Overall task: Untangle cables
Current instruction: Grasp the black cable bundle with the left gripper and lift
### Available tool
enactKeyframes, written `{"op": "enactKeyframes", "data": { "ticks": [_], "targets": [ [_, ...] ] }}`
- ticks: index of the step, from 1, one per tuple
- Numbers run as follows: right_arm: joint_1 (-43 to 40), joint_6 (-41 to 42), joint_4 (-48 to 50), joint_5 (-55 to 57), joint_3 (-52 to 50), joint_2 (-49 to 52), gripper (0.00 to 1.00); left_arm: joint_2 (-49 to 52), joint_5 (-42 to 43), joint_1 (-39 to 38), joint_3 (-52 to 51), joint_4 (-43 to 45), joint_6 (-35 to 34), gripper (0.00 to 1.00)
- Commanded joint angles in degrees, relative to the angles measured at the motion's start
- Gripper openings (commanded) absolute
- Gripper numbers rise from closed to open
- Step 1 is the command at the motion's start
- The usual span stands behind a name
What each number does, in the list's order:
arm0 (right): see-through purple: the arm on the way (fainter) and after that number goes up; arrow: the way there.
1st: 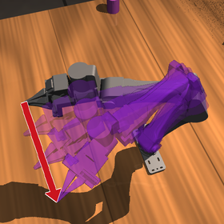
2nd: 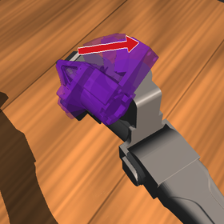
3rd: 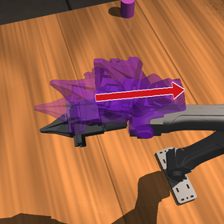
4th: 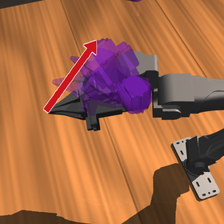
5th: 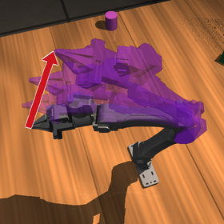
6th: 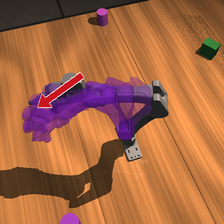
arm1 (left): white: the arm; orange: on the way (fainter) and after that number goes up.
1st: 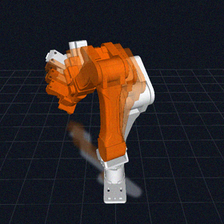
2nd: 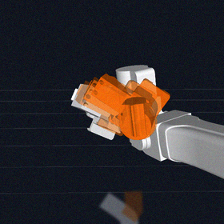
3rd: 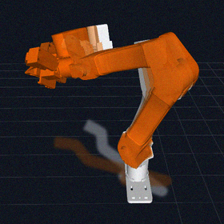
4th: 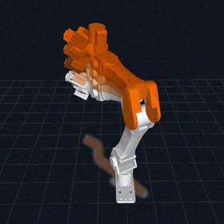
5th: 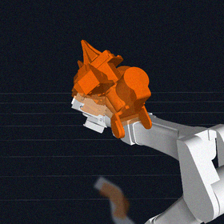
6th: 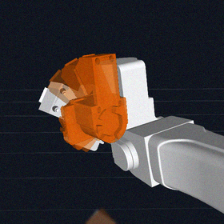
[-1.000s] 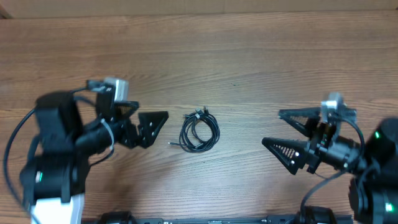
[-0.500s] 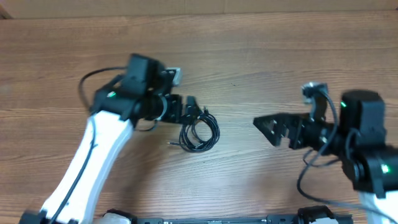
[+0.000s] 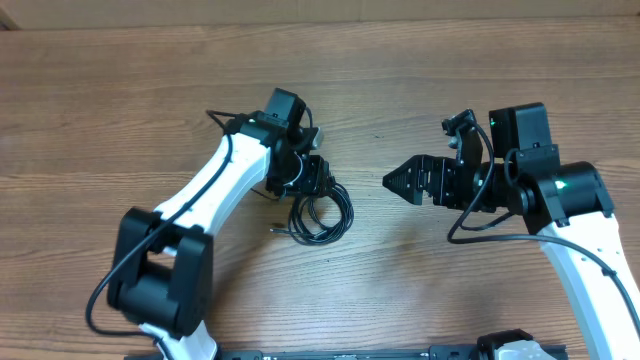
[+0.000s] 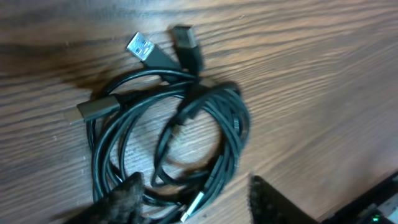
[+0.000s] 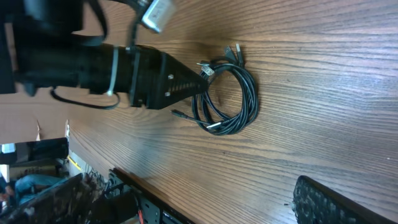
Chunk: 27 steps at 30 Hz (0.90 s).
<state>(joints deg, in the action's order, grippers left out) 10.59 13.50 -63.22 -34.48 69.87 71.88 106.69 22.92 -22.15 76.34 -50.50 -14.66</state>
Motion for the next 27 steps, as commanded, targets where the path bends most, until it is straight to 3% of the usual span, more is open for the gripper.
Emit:
{"op": "enactKeyframes", "data": {
  "ticks": [1,2,3,7,10,15,22,27],
  "targets": [
    [0.3,0.2,-0.1,-0.8,1.0,0.2,1.0,3.6,1.1,-0.5,1.1,0.2,-0.1,0.47],
    [0.3,0.2,0.0,-0.8,1.0,0.2,1.0,4.0,1.1,-0.5,1.1,0.2,-0.1,0.43],
    [0.3,0.2,0.2,-0.8,1.0,0.2,1.0,4.9,1.1,-0.5,1.1,0.2,0.1,0.32],
    [0.3,0.2,0.6,-0.8,1.0,0.2,1.0,6.0,0.9,-0.8,1.1,0.7,0.5,0.25],
    [0.3,0.2,1.0,-0.8,1.0,0.2,1.0,6.1,0.9,-0.7,1.1,1.1,0.5,0.04],
    [0.3,0.2,1.7,0.2,1.0,0.2,1.0,6.0,7.2,-0.6,4.4,-1.0,2.7,0.04],
    [0.3,0.2,2.9,1.7,0.9,0.3,1.0,6.0,22.4,-0.7,22.3,-14.1,5.4,0.04],
    [0.3,0.9,4.0,2.9,0.9,1.8,1.0,6.0,23.7,-0.7,31.2,-19.9,4.0,0.04]
  ]
}}
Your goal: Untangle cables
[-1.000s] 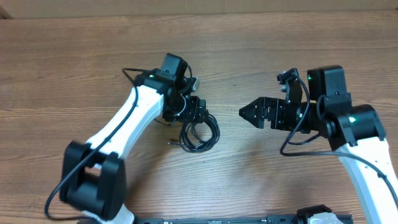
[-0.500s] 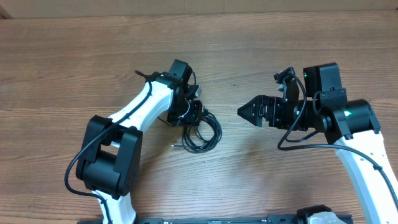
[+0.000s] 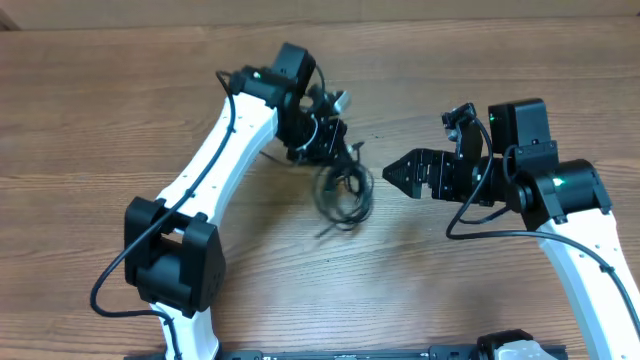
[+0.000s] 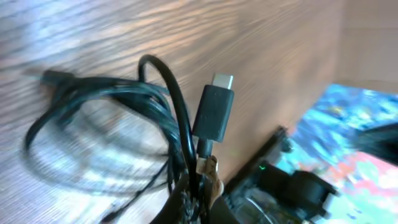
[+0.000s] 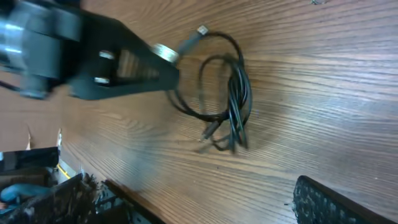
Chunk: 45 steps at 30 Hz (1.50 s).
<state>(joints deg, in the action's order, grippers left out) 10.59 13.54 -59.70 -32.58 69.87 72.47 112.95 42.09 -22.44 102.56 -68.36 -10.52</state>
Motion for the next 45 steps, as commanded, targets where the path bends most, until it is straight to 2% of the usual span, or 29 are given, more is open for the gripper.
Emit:
{"op": "enactKeyframes", "data": {
  "ticks": [1,5,9,11,15,16,18,22,25,30,33,34,36,38,40,45],
  "targets": [
    [0.3,1.2,0.5,1.0,0.9,1.5,1.0,-0.3,4.5,-0.5,6.2,-3.0,-1.7,0.04],
    [0.3,1.3,1.8,0.8,0.9,4.3,1.0,-0.3,6.1,-0.5,10.6,-6.9,-7.7,0.04],
    [0.3,1.7,3.0,-0.9,0.9,7.6,1.0,-0.3,9.8,-0.5,12.8,-8.4,-8.1,0.04],
    [0.3,1.7,3.7,-1.9,0.9,9.6,0.93,-0.3,10.1,-0.5,13.1,-8.4,-8.2,0.04],
    [0.3,1.7,4.5,-2.4,0.8,13.3,0.61,-0.3,10.1,-0.5,13.1,-8.8,-8.2,0.04],
    [0.4,1.6,4.7,-2.8,0.8,14.2,0.57,-0.3,10.0,-0.5,13.1,-8.8,-8.1,0.04],
    [0.8,1.5,5.8,-4.9,0.8,16.1,0.51,-0.3,9.9,-0.5,13.1,-8.8,-8.1,0.04],
    [2.0,1.5,7.4,-5.0,0.7,17.3,0.48,-0.3,9.7,-0.5,13.1,-9.0,-7.7,0.04],
    [3.2,1.5,8.0,-5.0,0.7,17.3,0.39,-0.3,8.3,-0.5,13.1,-9.4,-7.6,0.04],
    [6.0,1.5,9.4,-4.6,0.7,17.3,0.37,-0.3,8.5,-0.5,13.1,-9.9,-7.6,0.04],
    [6.6,1.5,9.5,-4.4,0.7,17.3,0.19,-0.3,8.5,-0.5,13.1,-9.9,-7.5,0.04],
    [6.6,1.5,9.5,-4.4,0.7,17.3,0.04,-0.3,8.3,-0.5,13.1,-9.9,-7.1,0.04],
    [6.6,1.5,9.5,-4.5,0.7,17.3,0.04,-0.3,8.0,-0.4,13.1,-9.9,-5.7,0.04],
    [6.6,1.5,9.5,-4.9,0.7,17.3,0.04,-0.3,4.4,-0.3,13.1,-9.9,-5.8,0.04],
    [6.6,1.5,9.1,-5.8,1.4,17.3,0.04,-0.3,-6.7,-0.4,13.1,-10.6,-6.9,0.04],
    [6.2,1.5,5.4,-7.0,6.7,17.2,0.04,-0.2,-34.3,-0.4,13.0,-14.4,-17.3,0.04]
  ]
}}
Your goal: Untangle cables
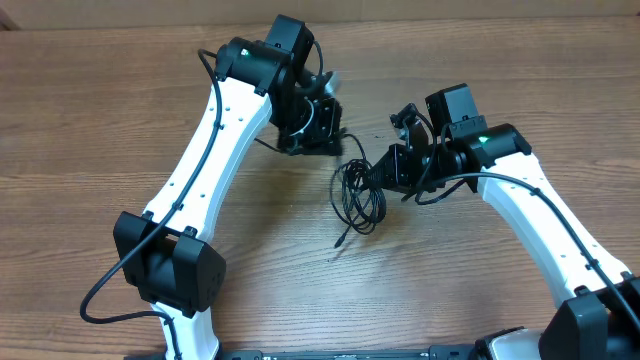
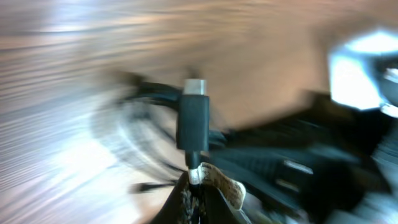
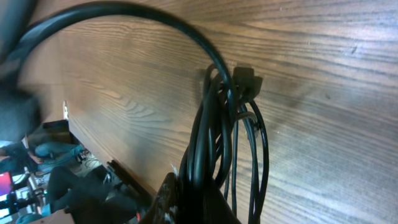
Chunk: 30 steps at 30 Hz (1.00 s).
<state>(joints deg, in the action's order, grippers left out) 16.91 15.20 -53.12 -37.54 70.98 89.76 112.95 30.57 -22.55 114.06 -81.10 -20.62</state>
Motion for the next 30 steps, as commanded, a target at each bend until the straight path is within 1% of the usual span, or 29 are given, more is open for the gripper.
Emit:
{"op": "enactKeyframes", "data": {
  "ticks": [1,4,7,10,13,14,16,17,20,22,24,25,27,28,30],
  "targets": [
    [-0.2,-0.2,-1.9,-2.0,6.7,-0.1,0.04,-0.2,-27.2,-0.3,1.5,-2.6,-9.0,0.04],
    [-0.1,-0.2,-5.4,-2.2,12.0,-0.1,0.04,-0.2,-33.5,-0.2,1.5,-4.0,-10.5,0.04],
    [0.1,-0.2,-6.9,-4.3,15.6,-0.1,0.04,-0.2,-33.7,-0.2,1.5,-4.1,-10.5,0.06],
    [0.1,-0.2,-6.0,-7.6,17.7,-0.1,0.04,-0.2,-33.2,-0.3,1.5,-4.2,-10.4,0.14],
    [0.1,0.0,-4.5,-9.3,17.9,-0.1,0.04,-0.2,-30.1,-0.2,1.5,-4.2,-7.9,0.19],
    [0.1,0.2,-4.2,-9.3,17.9,-0.1,0.04,-0.2,-29.5,-0.2,1.5,-4.2,-6.6,0.26],
    [0.1,1.5,-3.5,-9.6,17.9,-0.1,0.04,-0.2,-29.7,-0.2,1.5,-4.3,-6.1,0.36],
    [-0.1,2.4,-2.7,-11.0,17.9,-0.1,0.04,-0.2,-29.6,0.0,1.5,-4.4,-6.1,0.38],
    [-0.4,2.4,-0.2,-15.7,17.9,-0.1,0.04,-0.2,-28.5,0.6,1.5,-4.3,-6.1,0.4],
    [-0.4,2.3,0.4,-16.0,17.9,-0.1,0.04,-0.2,-25.4,1.4,1.5,-4.3,-4.6,0.41],
    [-0.4,2.1,-0.8,-14.4,17.9,-0.1,0.04,-0.2,-19.2,2.6,1.5,-4.0,-0.7,0.41],
    [-0.4,1.0,-1.5,-14.2,17.9,-0.1,0.04,-0.2,-15.1,3.3,1.5,-4.0,1.9,0.41],
    [0.1,-3.0,-3.7,-14.0,17.9,0.0,0.04,-0.2,-3.4,5.2,1.5,-3.9,9.0,0.41],
    [0.4,-5.5,-5.1,-13.3,17.9,0.0,0.04,-0.2,4.0,6.4,1.5,-3.9,13.8,0.41],
    [0.7,-6.3,-6.1,-10.9,17.9,0.0,0.04,-0.2,11.8,8.1,1.5,-4.0,19.6,0.43]
  ]
}}
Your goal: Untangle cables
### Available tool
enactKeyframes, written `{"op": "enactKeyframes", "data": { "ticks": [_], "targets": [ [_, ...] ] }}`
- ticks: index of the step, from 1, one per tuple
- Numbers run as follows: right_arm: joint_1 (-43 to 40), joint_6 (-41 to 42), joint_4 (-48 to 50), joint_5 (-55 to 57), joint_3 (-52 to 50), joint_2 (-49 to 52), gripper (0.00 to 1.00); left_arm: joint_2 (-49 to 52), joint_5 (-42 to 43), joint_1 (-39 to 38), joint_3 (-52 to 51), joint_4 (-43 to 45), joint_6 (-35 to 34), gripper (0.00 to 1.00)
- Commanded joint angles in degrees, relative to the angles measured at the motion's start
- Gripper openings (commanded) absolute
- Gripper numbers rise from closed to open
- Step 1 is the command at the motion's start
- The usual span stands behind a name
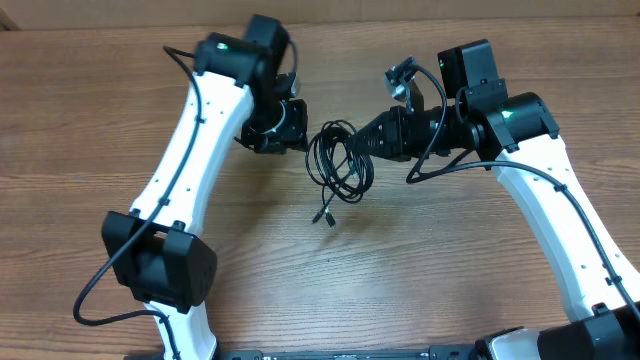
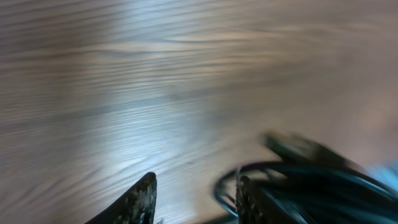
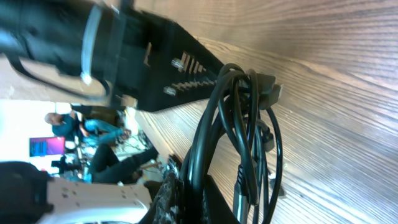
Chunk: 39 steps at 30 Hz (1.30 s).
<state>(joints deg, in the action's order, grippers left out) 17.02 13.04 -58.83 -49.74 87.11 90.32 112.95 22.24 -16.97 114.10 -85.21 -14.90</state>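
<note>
A bundle of black cables hangs in loops over the wooden table, with one loose end trailing down. My right gripper is shut on the bundle's right side; in the right wrist view the loops rise from its shut fingers. My left gripper stands just left of the bundle, open with nothing between its fingers. The blurred cables lie to the right of the left gripper.
The table's far edge runs along the top of the overhead view. Both white arms reach in from the near side, the left arm on the left and the right arm on the right.
My left gripper has opened and let go of the USB-C plug; it now sits a little left of the bundle. My right gripper, still shut on the cables, has lifted them up and back.
The bundle lay coiled on the table under my open left gripper, the right gripper apart. Then the left gripper held a USB-C plug with the bundle raised. Then the right gripper was shut on the bundle too. Now only the right gripper holds it.
</note>
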Motion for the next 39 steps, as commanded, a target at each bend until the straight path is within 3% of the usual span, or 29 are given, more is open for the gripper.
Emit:
{"op": "enactKeyframes", "data": {
  "ticks": [1,3,6,10,19,24,27,33,36,39],
  "targets": [
    [0.6,-4.1,-0.7,2.9,1.8,-0.6,0.04,-0.2,22.8,3.5,1.4,0.1,15.6,0.57],
    [0.6,-4.2,-0.7,3.2,1.8,-0.6,0.04,-0.2,24.9,4.5,1.4,-0.1,16.6,0.76],
    [0.6,-4.2,-0.3,2.8,1.8,-0.6,0.04,-0.2,30.9,5.0,1.4,-1.1,21.7,0.82],
    [0.7,-5.1,-0.4,2.1,1.8,-0.6,0.04,-0.2,32.5,4.3,1.4,-1.1,20.7,0.81],
    [4.9,-10.5,1.0,5.4,1.7,-0.6,0.04,-0.2,32.2,4.0,1.4,4.8,2.0,0.78],
    [6.2,-10.6,1.3,8.0,1.7,-0.6,0.04,-0.2,17.9,4.0,1.4,7.3,0.7,0.74],
    [6.2,-10.6,1.4,8.4,1.7,-0.6,0.04,-0.2,11.0,4.0,1.4,5.4,-6.2,0.72],
    [6.4,-10.6,2.3,11.4,1.7,-0.6,0.04,-0.2,13.8,3.1,1.4,5.1,-6.4,0.72],
    [7.2,-10.6,2.4,17.4,1.7,-0.6,0.04,-0.2,19.8,3.1,1.4,4.2,-6.7,0.7],
    [7.7,-10.6,2.8,19.1,1.7,-0.6,0.04,-0.2,24.1,3.3,1.4,4.2,-11.5,0.71]
  ]
}}
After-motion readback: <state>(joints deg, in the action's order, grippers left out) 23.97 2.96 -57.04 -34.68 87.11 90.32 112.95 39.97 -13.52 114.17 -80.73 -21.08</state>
